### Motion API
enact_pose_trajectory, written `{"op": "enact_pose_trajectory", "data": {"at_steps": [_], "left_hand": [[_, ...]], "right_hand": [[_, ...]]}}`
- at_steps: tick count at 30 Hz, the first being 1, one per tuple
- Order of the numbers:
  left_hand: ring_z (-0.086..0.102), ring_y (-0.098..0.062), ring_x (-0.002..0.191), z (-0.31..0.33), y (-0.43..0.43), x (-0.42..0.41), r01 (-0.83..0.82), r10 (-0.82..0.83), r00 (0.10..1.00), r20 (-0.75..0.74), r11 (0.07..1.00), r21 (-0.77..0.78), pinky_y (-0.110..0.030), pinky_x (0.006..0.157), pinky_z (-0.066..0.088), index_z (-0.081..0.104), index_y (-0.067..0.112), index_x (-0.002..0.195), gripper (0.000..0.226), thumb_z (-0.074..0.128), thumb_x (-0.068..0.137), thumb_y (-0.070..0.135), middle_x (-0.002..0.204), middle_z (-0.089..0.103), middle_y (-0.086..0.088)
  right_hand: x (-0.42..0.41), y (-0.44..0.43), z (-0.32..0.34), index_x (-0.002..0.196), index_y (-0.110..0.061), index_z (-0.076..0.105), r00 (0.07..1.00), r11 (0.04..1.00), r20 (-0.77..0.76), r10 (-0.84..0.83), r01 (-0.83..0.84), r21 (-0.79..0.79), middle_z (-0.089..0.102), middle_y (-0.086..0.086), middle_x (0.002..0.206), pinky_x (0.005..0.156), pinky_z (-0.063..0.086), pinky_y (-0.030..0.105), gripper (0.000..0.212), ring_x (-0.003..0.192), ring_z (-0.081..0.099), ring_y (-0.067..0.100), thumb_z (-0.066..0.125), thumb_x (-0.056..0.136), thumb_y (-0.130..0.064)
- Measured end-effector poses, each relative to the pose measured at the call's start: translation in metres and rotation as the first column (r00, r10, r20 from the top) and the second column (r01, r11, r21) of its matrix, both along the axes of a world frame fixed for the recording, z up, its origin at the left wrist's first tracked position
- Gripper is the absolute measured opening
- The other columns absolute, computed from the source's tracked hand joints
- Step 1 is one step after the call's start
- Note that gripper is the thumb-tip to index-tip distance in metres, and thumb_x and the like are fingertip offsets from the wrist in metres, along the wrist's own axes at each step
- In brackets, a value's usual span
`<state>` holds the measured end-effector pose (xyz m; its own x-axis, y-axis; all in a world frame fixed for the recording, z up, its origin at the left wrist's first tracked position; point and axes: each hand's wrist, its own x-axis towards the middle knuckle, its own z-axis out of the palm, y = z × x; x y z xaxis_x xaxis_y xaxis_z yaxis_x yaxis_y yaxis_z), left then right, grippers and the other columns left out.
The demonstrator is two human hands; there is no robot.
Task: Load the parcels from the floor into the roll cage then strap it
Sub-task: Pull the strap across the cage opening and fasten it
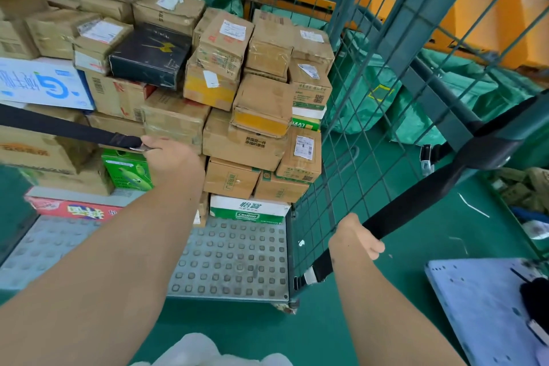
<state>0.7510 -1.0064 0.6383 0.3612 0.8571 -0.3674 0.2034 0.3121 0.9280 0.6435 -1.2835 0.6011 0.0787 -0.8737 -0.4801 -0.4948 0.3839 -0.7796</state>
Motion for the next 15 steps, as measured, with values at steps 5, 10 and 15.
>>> {"op": "enact_pose_trajectory", "data": {"at_steps": [5, 10, 15], "left_hand": [[0.063, -0.027, 0.107, -0.012, 0.007, 0.01, -0.082, 0.094, 0.986, 0.137, 0.992, -0.093, -0.029, 0.088, 0.046, 0.063, 0.002, 0.122, 0.046, 0.036, 0.105, 0.036, 0.113, 0.069, -0.012], [0.064, -0.023, 0.099, -0.017, 0.013, 0.002, -0.024, 0.046, 0.977, 0.209, 0.994, -0.104, -0.026, 0.081, 0.045, 0.065, 0.002, 0.106, 0.04, 0.036, 0.106, 0.03, 0.103, 0.067, -0.008], [0.064, -0.027, 0.105, -0.02, 0.016, -0.015, 0.076, -0.071, 0.989, 0.133, 0.997, -0.032, -0.027, 0.08, 0.045, 0.067, 0.006, 0.116, 0.045, 0.032, 0.107, 0.033, 0.115, 0.069, -0.011]], "right_hand": [[0.007, 0.012, -0.004, 0.135, -0.006, 0.04, 0.996, 0.991, 0.038, 0.082, -0.085, 0.103, 0.049, 0.013, 0.139, 0.101, 0.046, 0.045, 0.052, 0.121, 0.052, 0.034, 0.06, 0.087, -0.013], [0.01, 0.031, -0.017, 0.141, -0.006, 0.043, 0.938, 0.935, 0.166, 0.305, -0.328, 0.137, 0.053, 0.016, 0.138, 0.082, 0.043, 0.035, 0.045, 0.12, 0.056, 0.035, 0.052, 0.097, -0.012], [0.021, 0.063, -0.006, 0.146, -0.01, 0.043, 0.893, 0.896, 0.277, 0.355, -0.41, 0.172, 0.056, 0.009, 0.14, 0.099, 0.045, 0.037, 0.051, 0.118, 0.057, 0.03, 0.055, 0.097, -0.015]]}}
